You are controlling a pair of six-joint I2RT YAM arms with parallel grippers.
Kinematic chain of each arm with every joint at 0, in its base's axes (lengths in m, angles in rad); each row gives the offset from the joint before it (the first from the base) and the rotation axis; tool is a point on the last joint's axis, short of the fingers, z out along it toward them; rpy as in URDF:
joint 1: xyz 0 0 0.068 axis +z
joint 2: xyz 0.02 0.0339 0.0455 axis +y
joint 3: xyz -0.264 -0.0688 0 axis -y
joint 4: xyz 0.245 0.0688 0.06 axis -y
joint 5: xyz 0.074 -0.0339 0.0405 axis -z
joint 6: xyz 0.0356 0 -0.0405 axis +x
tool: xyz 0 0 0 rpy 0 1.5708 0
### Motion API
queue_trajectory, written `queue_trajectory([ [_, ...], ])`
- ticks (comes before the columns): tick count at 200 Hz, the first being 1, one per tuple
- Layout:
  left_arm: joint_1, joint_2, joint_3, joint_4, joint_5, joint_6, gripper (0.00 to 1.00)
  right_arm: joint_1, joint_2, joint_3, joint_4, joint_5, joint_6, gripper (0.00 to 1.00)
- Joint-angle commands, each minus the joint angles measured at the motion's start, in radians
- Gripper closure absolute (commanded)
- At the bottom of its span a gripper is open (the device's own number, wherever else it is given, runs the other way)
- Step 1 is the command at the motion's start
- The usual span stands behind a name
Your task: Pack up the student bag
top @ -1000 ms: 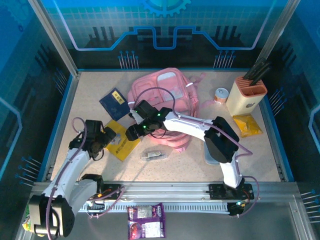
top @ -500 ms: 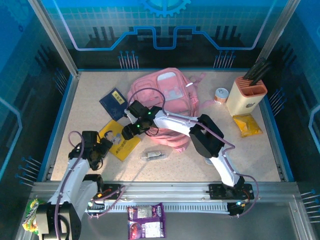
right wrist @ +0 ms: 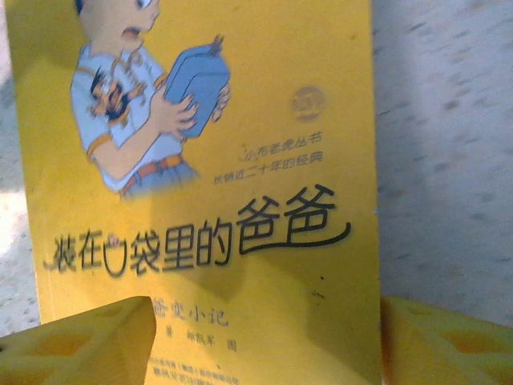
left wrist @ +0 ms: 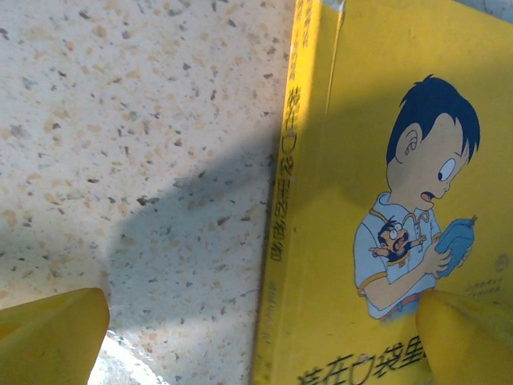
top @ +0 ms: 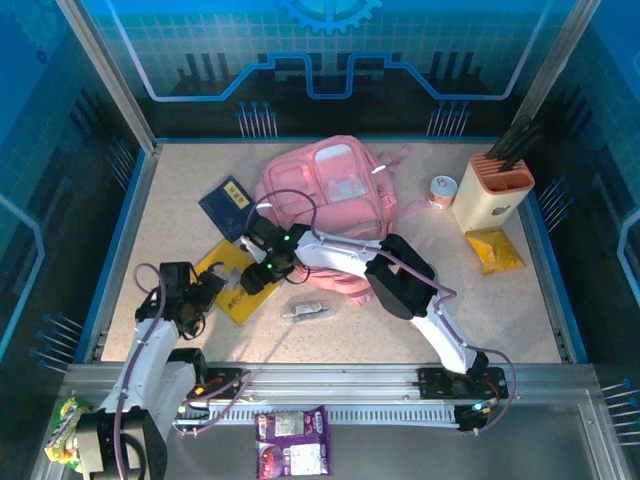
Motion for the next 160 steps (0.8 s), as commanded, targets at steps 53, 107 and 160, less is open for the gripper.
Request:
queue_trajectory([
  [53,0.092,0.034,-0.024,0.057,0.120,0.045,0.01,0.009,-0.141,-0.114,0.020,0.041,0.097,0.39],
  [107,0.091,0.071,-0.046,0.134,0.192,0.051,0.02,-0.014,-0.020,-0.013,0.023,-0.036,0.149,0.34],
  [160,0.091,0.090,-0.061,0.182,0.253,0.049,0.03,-0.011,0.066,0.054,0.011,-0.075,0.157,0.32],
])
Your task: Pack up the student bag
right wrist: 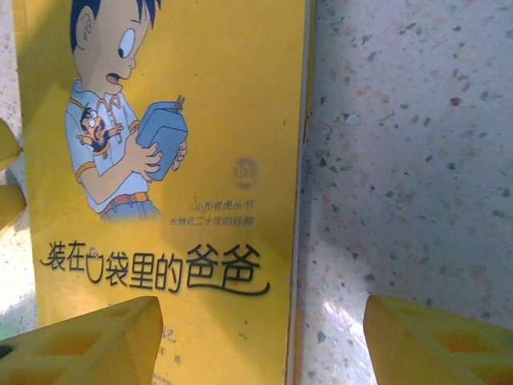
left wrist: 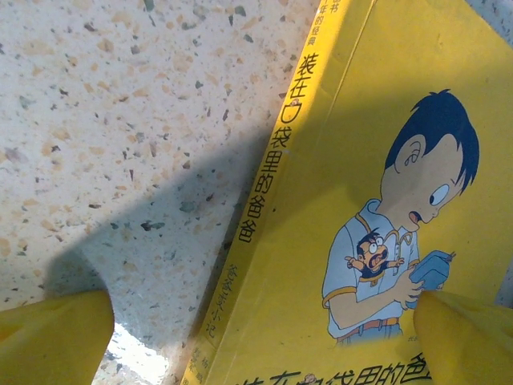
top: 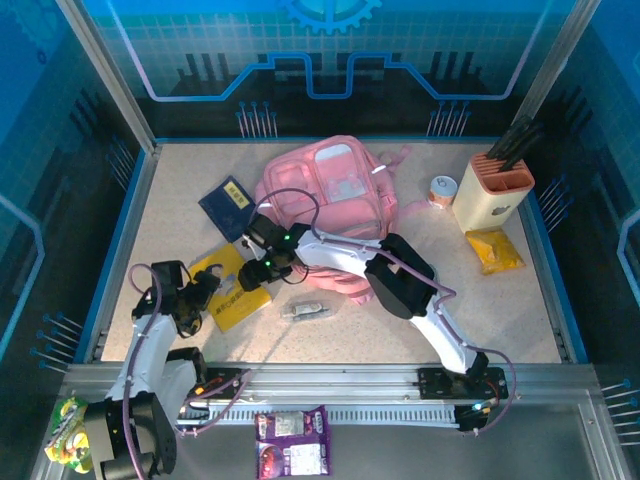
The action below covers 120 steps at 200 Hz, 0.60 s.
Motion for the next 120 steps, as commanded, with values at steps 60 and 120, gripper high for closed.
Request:
queue_trajectory([
  [60,-0.006,0.059,-0.067,0.184,0.206,0.001,0.05,0.018,0.090,0.092,-0.028,-0.108,0.037,0.31],
  [120,-0.005,0.061,-0.073,0.200,0.225,0.013,0.07,0.029,0.082,0.135,-0.040,-0.135,0.036,0.31],
])
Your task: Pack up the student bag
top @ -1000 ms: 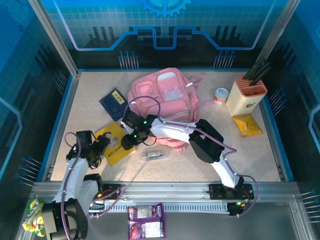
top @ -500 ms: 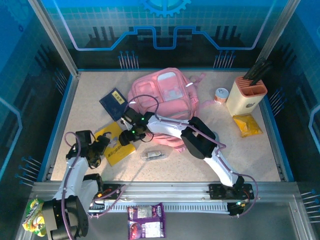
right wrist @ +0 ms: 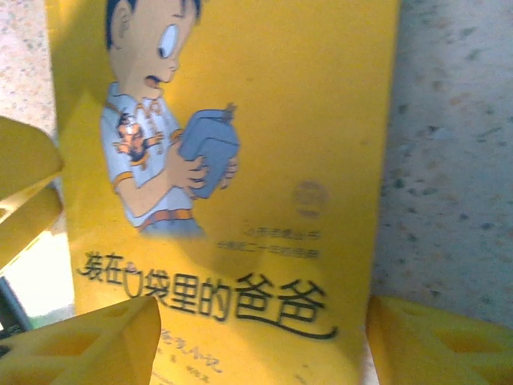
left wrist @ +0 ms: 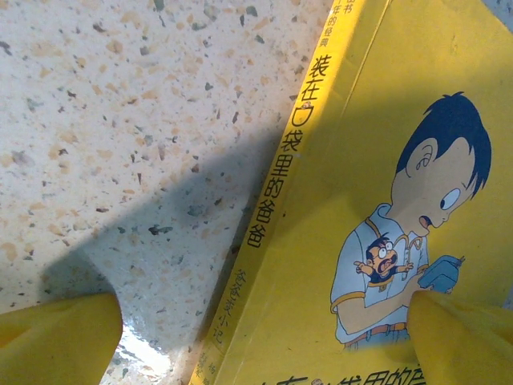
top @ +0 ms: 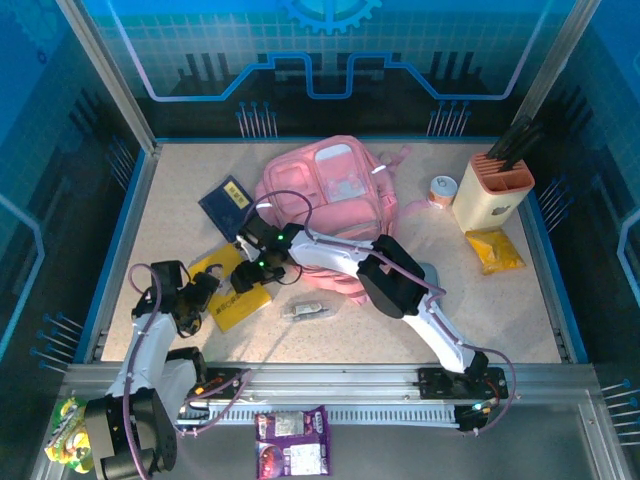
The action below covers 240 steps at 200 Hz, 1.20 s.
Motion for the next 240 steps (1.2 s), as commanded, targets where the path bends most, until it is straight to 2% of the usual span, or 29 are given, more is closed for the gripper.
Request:
queue_trajectory([
  [1,-0.012,0.042,-0.069,0.188,0.217,0.008,0.07,0.017,0.016,0.042,-0.016,-0.044,0.008,0.31],
  [54,-0.013,0.041,-0.073,0.192,0.228,0.001,0.08,0.005,-0.027,0.031,0.002,-0.089,0.009,0.33],
  [77,-0.016,0.039,-0.087,0.220,0.249,-0.019,0.09,-0.009,-0.038,0.001,0.065,-0.176,0.056,0.35],
  [145,-0.032,0.028,-0.083,0.238,0.269,-0.048,0.10,-0.032,-0.074,-0.056,0.172,-0.282,0.149,0.38],
  [199,-0.043,0.028,-0.082,0.230,0.256,-0.048,0.11,-0.040,-0.111,-0.108,0.234,-0.334,0.196,0.44],
  [240,-0.045,0.027,-0.082,0.223,0.248,-0.048,0.11,-0.042,-0.122,-0.136,0.230,-0.311,0.196,0.49],
])
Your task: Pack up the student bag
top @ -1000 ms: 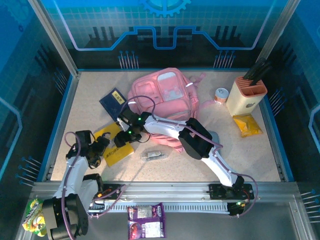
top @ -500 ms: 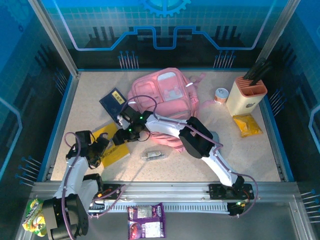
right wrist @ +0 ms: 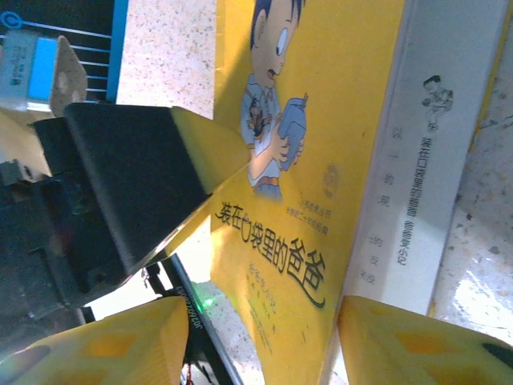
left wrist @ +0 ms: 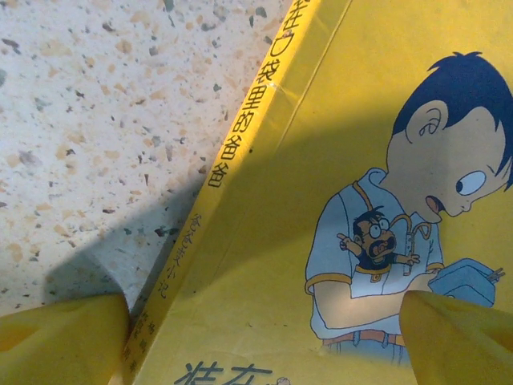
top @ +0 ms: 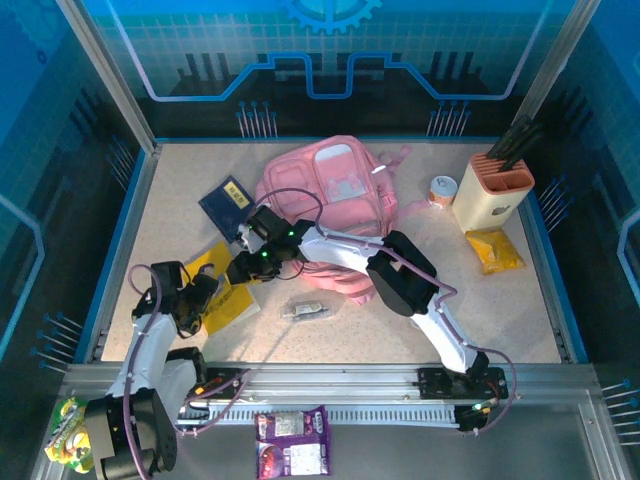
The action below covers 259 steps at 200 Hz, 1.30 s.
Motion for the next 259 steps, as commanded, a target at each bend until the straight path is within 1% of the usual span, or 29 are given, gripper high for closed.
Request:
queue_trajectory([
  [1,-0.044,0.028,-0.074,0.216,0.249,-0.040,0.11,-0.002,-0.039,-0.018,0.017,-0.027,0.015,0.50],
  [28,-0.049,0.027,-0.073,0.219,0.251,-0.046,0.11,0.001,-0.018,-0.019,0.003,-0.003,0.003,0.56],
  [89,-0.055,0.015,-0.073,0.217,0.248,-0.060,0.11,0.009,0.021,-0.012,0.000,0.002,-0.006,0.65],
  [116,-0.058,0.014,-0.070,0.216,0.249,-0.061,0.11,0.013,0.018,-0.011,-0.009,0.018,-0.018,0.71],
  [140,-0.061,0.010,-0.071,0.217,0.248,-0.068,0.11,0.016,0.018,-0.005,-0.010,0.005,-0.017,0.76],
  [161,-0.062,0.008,-0.068,0.215,0.248,-0.067,0.12,0.019,0.006,-0.002,-0.025,0.030,-0.032,0.81],
  [196,-0.063,-0.009,-0.066,0.203,0.243,-0.070,0.11,0.018,-0.022,0.013,-0.042,0.051,-0.049,0.92],
  [211,-0.063,-0.016,-0.056,0.181,0.242,-0.062,0.11,0.020,-0.044,0.012,-0.040,0.067,-0.053,1.00],
  [229,-0.063,-0.035,-0.037,0.146,0.234,-0.054,0.10,0.017,-0.069,0.014,-0.037,0.075,-0.053,1.00],
  [259,-0.062,-0.076,0.006,0.080,0.209,-0.041,0.05,0.011,-0.124,0.009,-0.013,0.092,-0.046,1.00],
])
